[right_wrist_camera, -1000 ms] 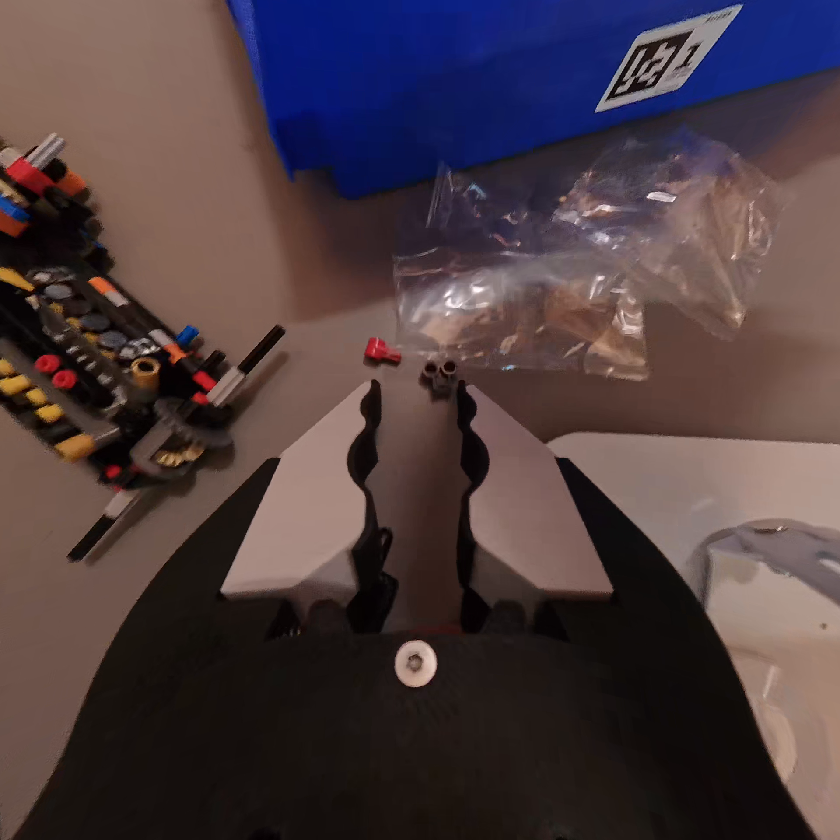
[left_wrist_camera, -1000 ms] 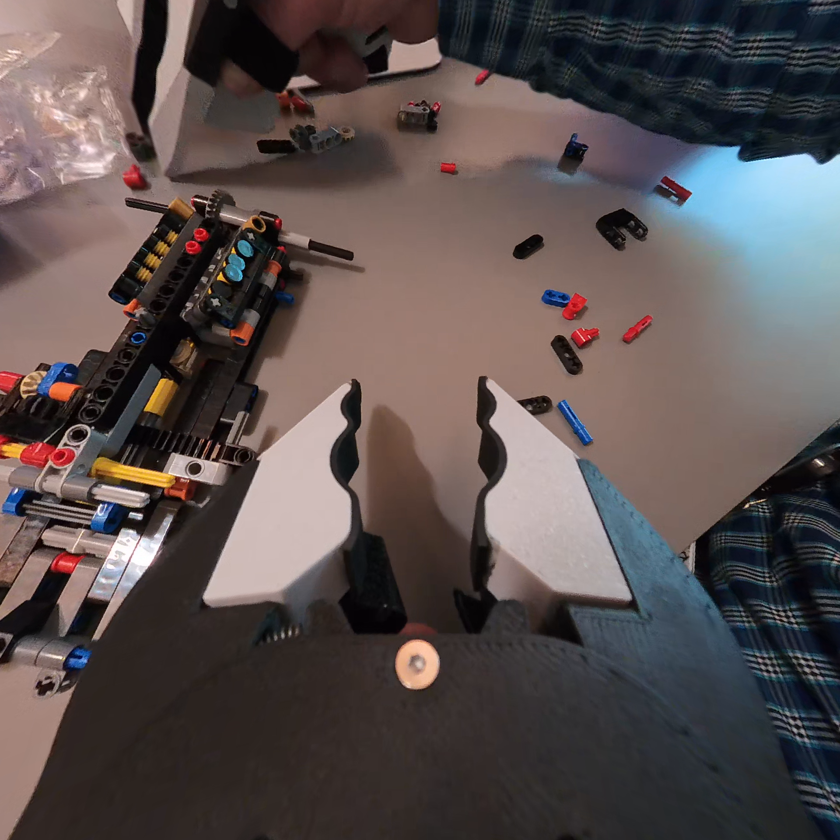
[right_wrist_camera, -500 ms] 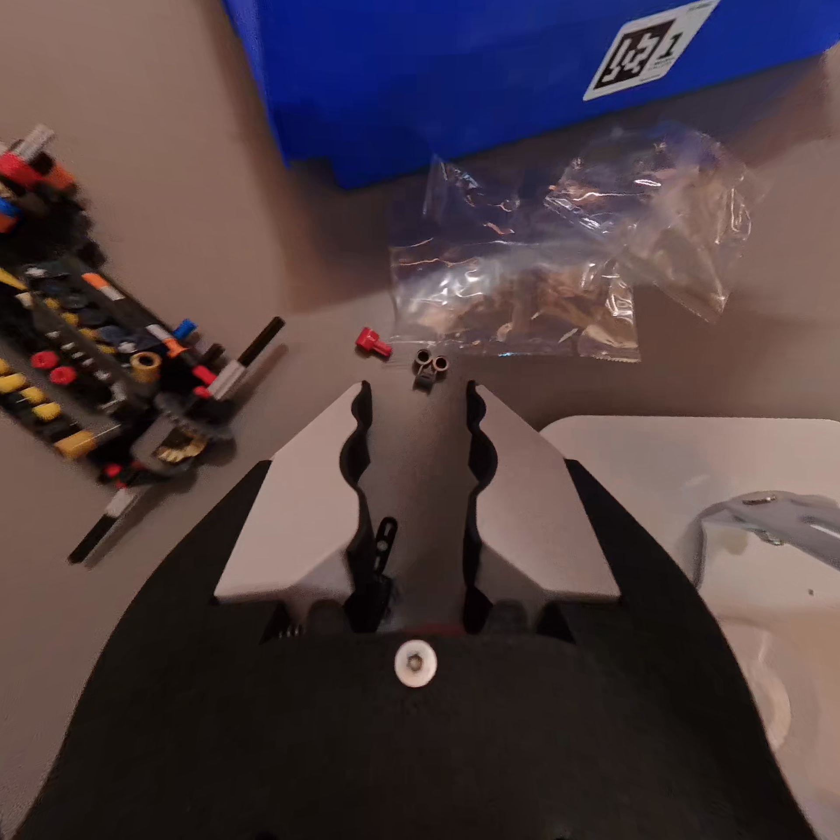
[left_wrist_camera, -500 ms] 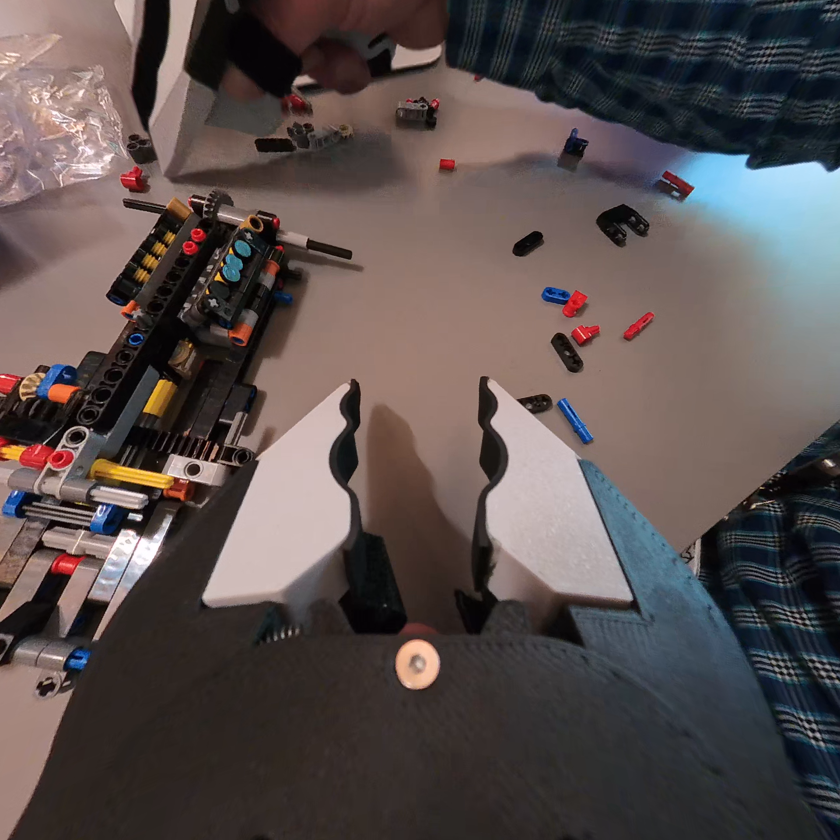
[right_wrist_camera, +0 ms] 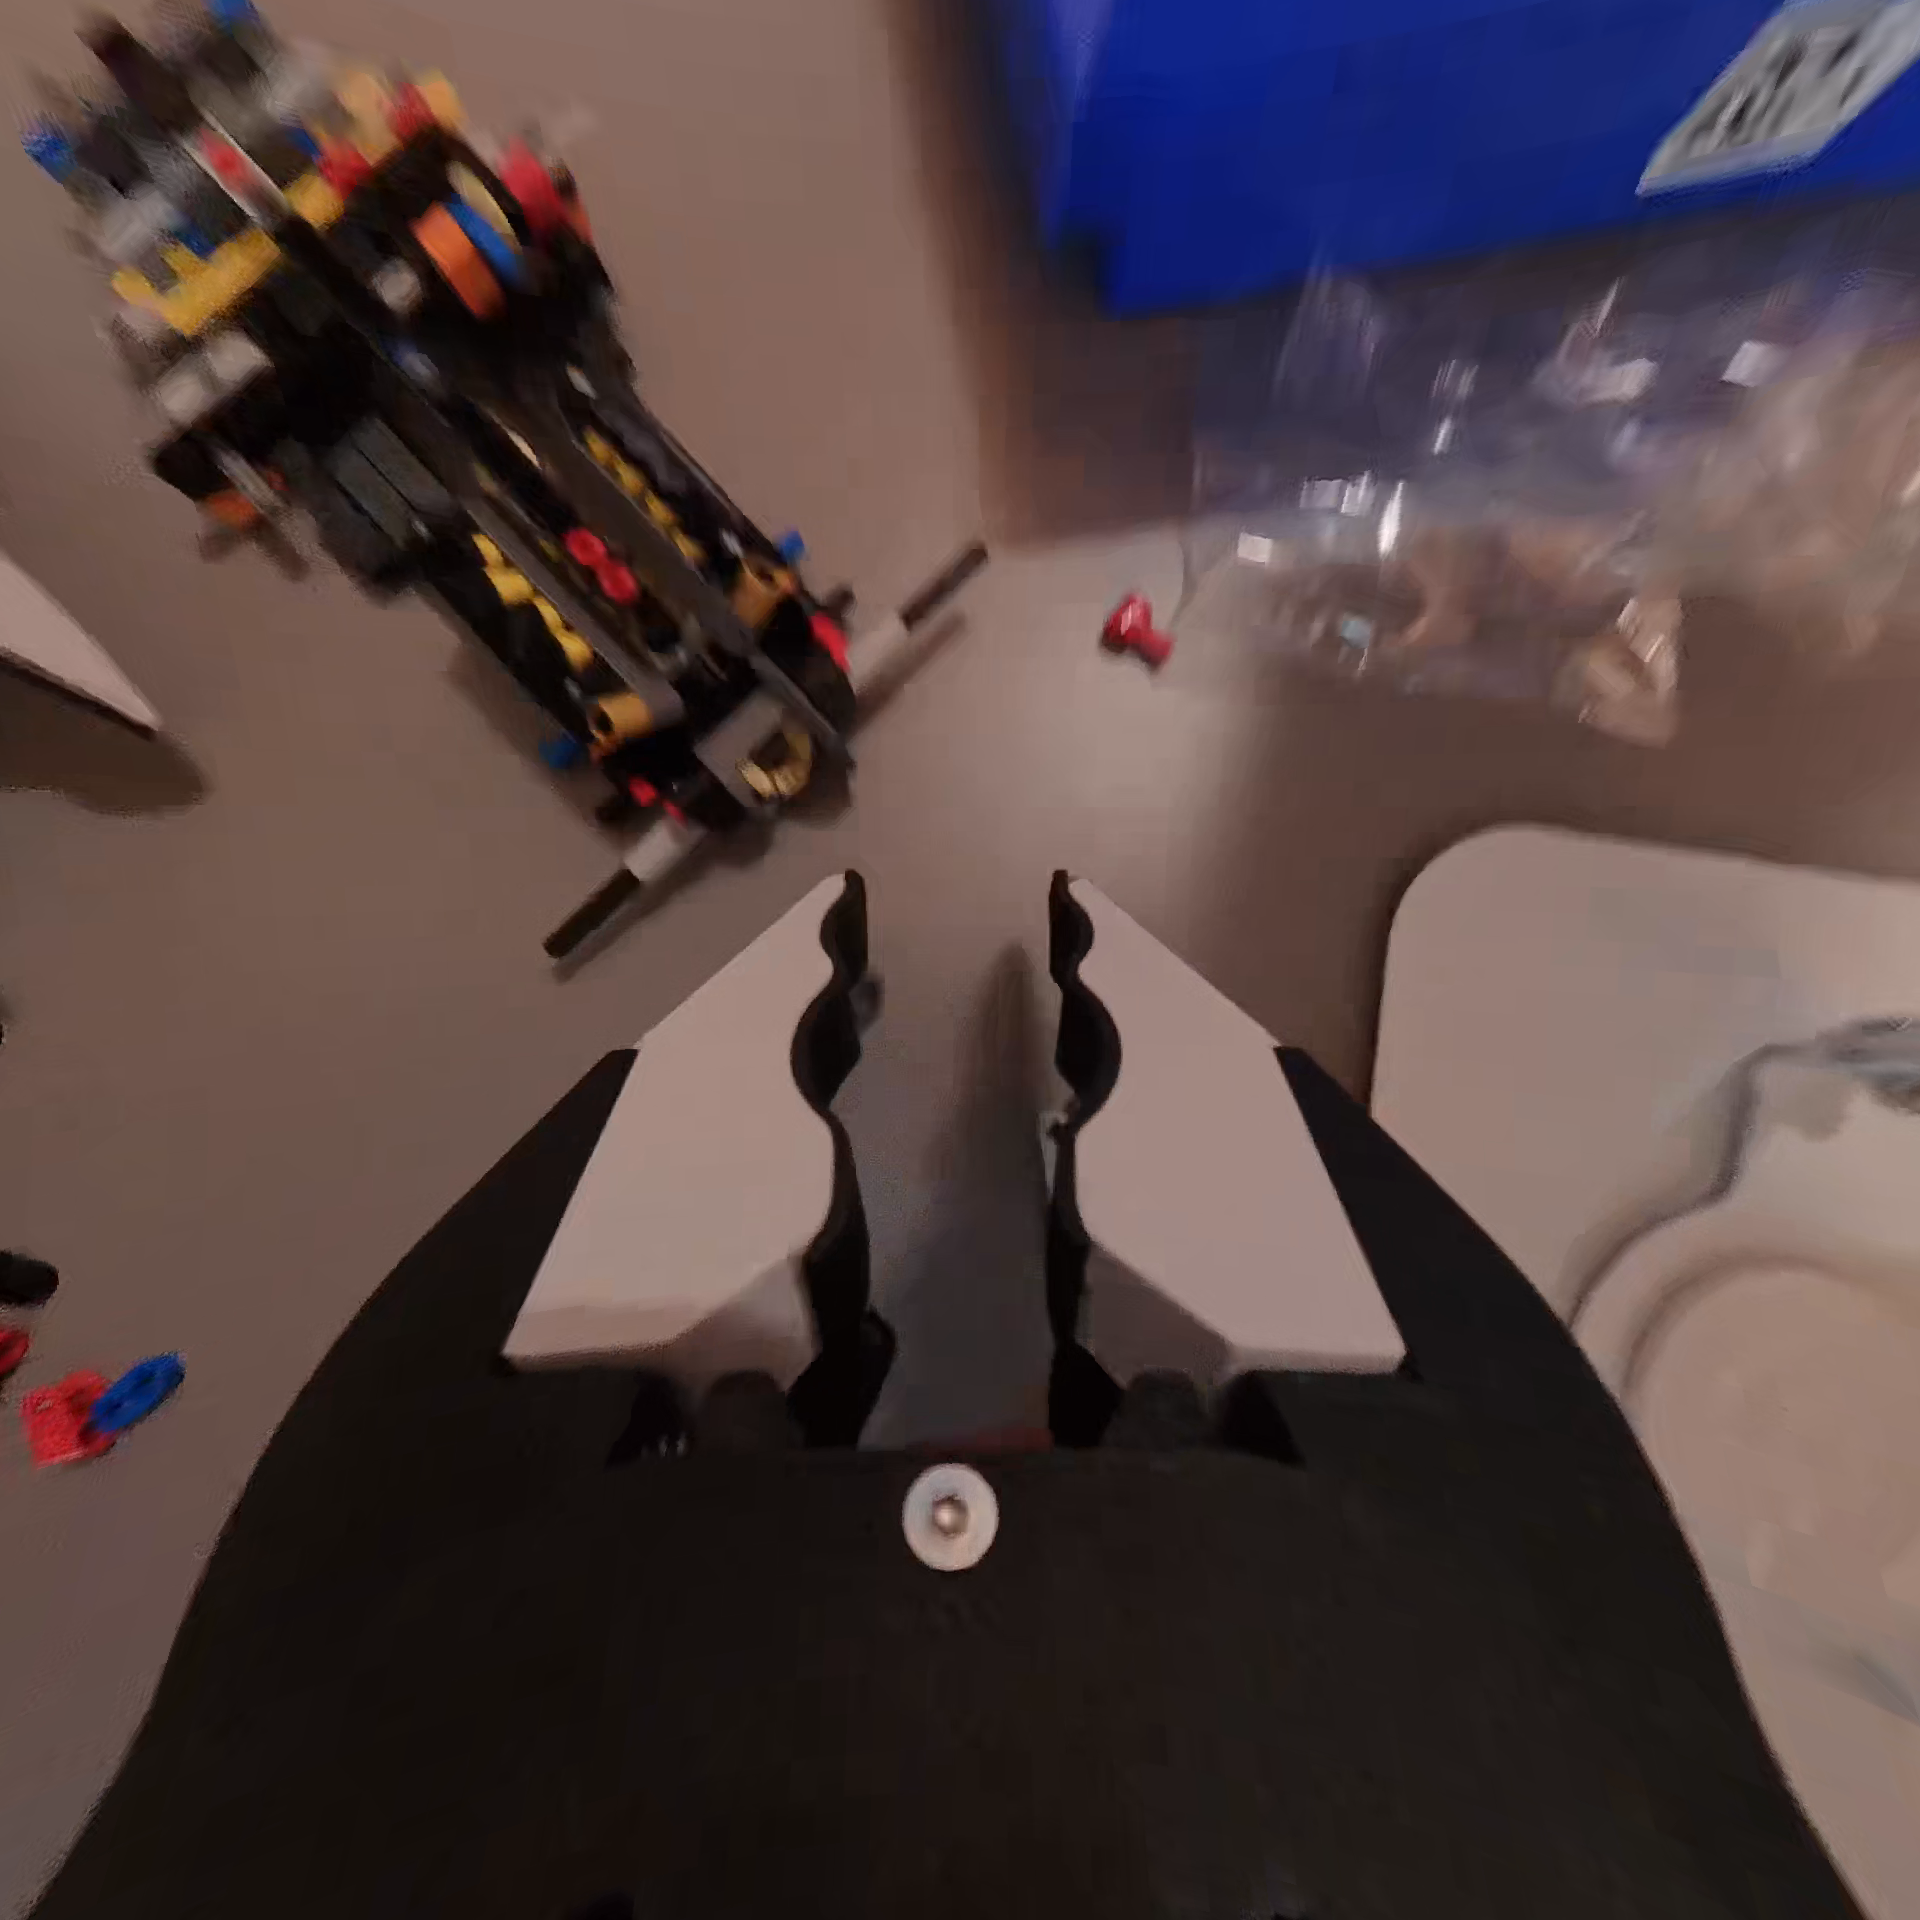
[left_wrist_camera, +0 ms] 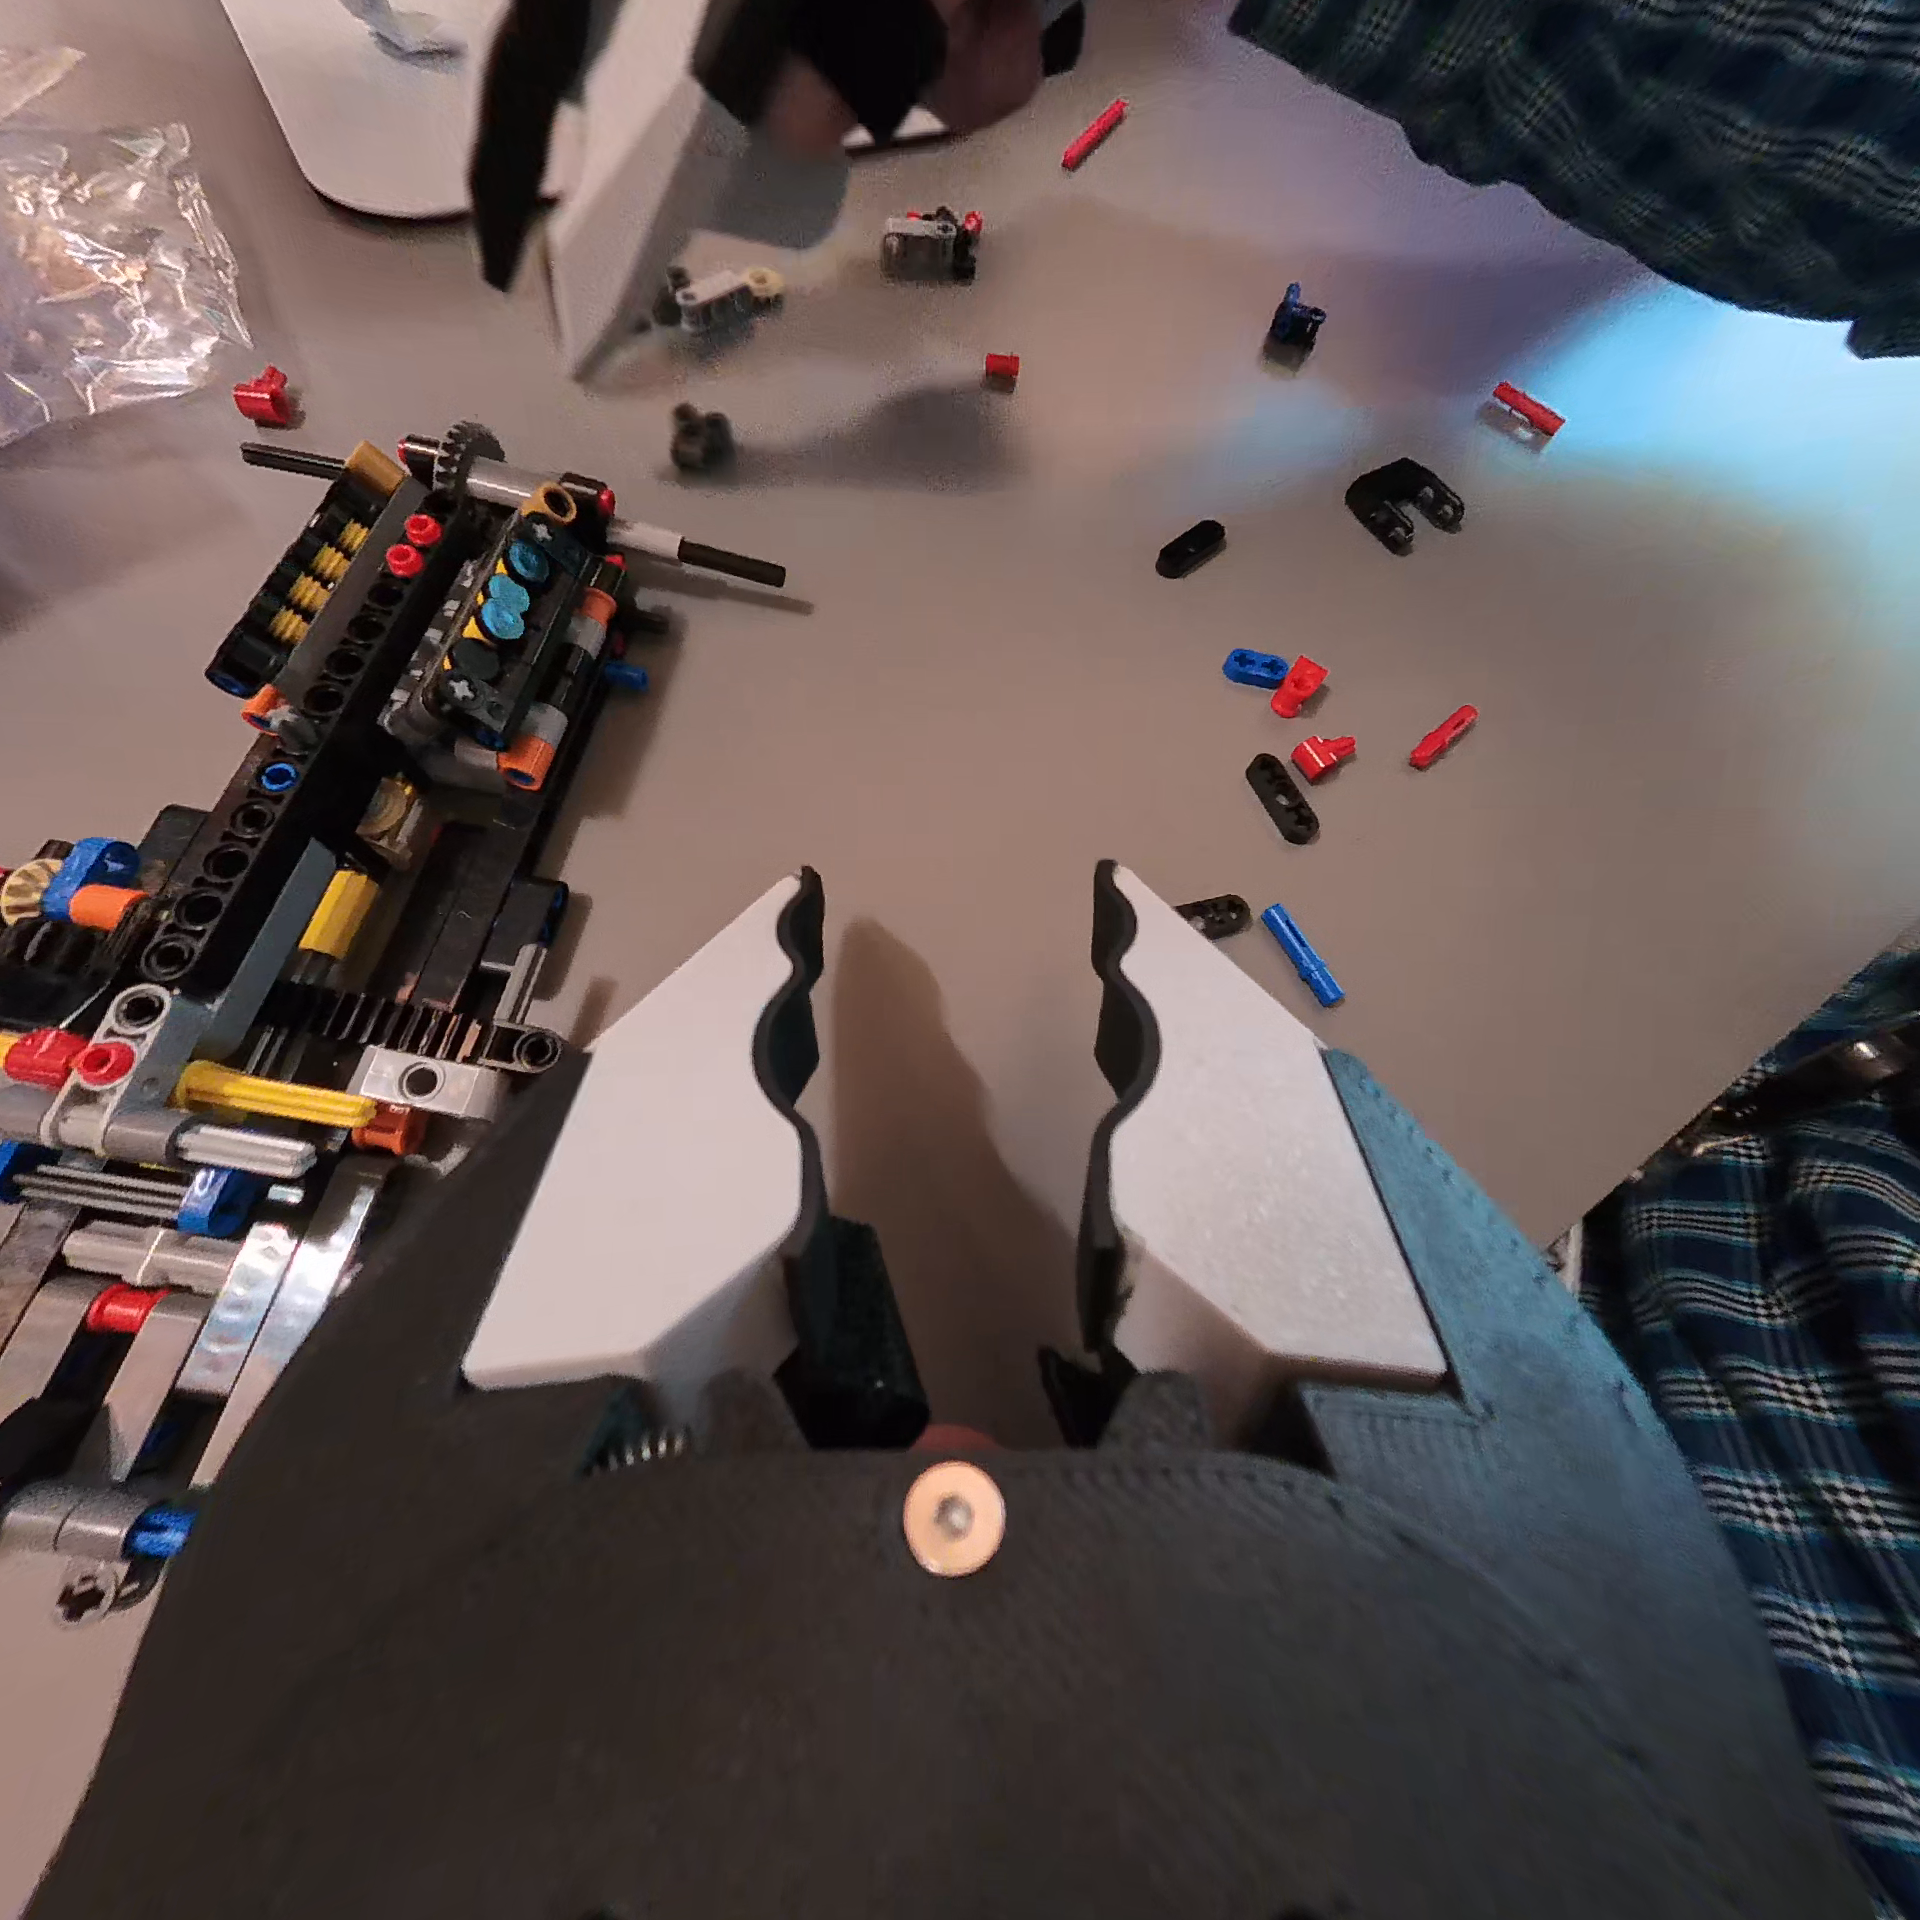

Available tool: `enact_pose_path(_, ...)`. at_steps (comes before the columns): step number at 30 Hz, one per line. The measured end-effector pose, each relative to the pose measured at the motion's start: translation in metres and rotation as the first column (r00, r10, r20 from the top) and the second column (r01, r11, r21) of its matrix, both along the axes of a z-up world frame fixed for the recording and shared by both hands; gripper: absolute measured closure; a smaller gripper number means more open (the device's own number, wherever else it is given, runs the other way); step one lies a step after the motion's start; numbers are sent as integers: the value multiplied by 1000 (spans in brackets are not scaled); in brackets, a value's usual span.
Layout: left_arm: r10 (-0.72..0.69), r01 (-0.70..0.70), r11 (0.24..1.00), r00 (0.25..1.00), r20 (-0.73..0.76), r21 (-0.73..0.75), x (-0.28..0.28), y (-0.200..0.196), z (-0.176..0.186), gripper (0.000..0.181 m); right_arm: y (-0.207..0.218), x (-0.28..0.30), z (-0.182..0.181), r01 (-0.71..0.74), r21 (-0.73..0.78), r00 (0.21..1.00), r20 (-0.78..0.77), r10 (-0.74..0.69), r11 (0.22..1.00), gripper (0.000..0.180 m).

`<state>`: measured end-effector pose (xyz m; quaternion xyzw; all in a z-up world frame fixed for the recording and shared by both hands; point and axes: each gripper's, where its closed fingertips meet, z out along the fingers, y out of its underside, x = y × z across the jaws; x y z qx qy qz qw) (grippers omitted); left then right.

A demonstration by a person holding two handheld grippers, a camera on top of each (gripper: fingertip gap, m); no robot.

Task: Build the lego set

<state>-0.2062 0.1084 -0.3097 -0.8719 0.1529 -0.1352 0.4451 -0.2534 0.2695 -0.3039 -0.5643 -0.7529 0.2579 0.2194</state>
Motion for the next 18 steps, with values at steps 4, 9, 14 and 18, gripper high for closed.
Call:
enact_pose_path(4,7,-7,1000,1000,-14,8,-1,0,0,130,10,-29,-4,40,17,999,-8,-40,999,154)
enact_pose_path(9,11,-11,1000,1000,-26,7,-1,0,-1,129,24,-60,-23,149,-16,989,16,-149,989,143)
enact_pose_path(14,4,-4,1000,1000,-8,0,0,0,0,130,28,-68,-23,182,-32,983,0,-182,983,154)
enact_pose_path(18,3,-3,1000,1000,-13,5,0,0,0,130,26,-69,-22,157,-50,988,-1,-157,986,167)
